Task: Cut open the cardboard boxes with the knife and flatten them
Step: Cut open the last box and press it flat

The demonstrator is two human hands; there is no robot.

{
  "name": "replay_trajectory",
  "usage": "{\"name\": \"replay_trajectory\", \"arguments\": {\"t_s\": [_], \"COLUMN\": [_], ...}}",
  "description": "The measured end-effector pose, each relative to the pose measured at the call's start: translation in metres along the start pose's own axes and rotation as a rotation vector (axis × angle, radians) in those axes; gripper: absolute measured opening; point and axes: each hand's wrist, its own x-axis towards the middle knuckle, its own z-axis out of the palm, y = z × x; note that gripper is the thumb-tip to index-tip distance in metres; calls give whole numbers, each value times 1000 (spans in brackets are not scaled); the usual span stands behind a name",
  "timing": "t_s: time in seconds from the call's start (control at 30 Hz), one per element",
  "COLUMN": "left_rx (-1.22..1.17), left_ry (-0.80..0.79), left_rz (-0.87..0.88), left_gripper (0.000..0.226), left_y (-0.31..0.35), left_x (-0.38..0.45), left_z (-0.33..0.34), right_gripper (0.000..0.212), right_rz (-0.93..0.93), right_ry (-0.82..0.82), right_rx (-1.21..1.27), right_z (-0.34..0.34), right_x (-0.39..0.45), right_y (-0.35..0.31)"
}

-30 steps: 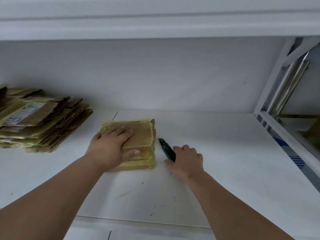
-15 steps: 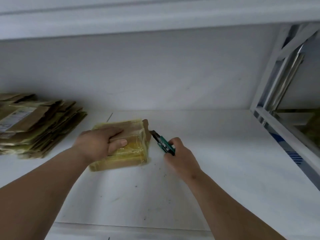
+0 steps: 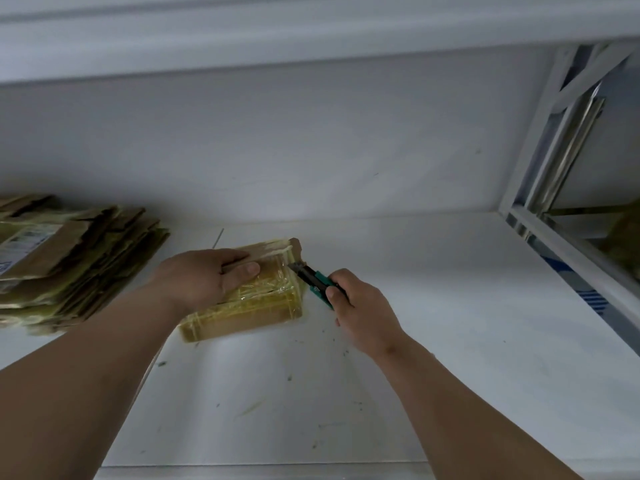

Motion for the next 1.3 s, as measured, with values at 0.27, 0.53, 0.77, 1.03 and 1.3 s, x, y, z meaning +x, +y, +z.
{"name": "replay_trajectory", "arguments": {"t_s": [0.27,0.53,0.77,1.03,1.3], "left_rx": [-66,-60,-61,-72,-66], "left_ry": [2,-23,-14,-18,-22], "left_rz": [-35,-41,-50,-52,-51], "left_gripper": [102,104,104,101,103], "left_y": [-6,-1,4,4,1], "left_x": [-6,-7,-6,-6,-4], "left_z": [0,2,2,1,1], "right_gripper": [20,18,18,19,30], "right_rz": [-18,-52,-12,-47,-108], "right_ry": [81,167,158,142,113], "right_rx": [14,-5,-21,-1,-163], "right_z": [10,8,8,11,4], "right_x": [5,7,8,8,16], "right_y": [-1,0,1,2,-4]}}
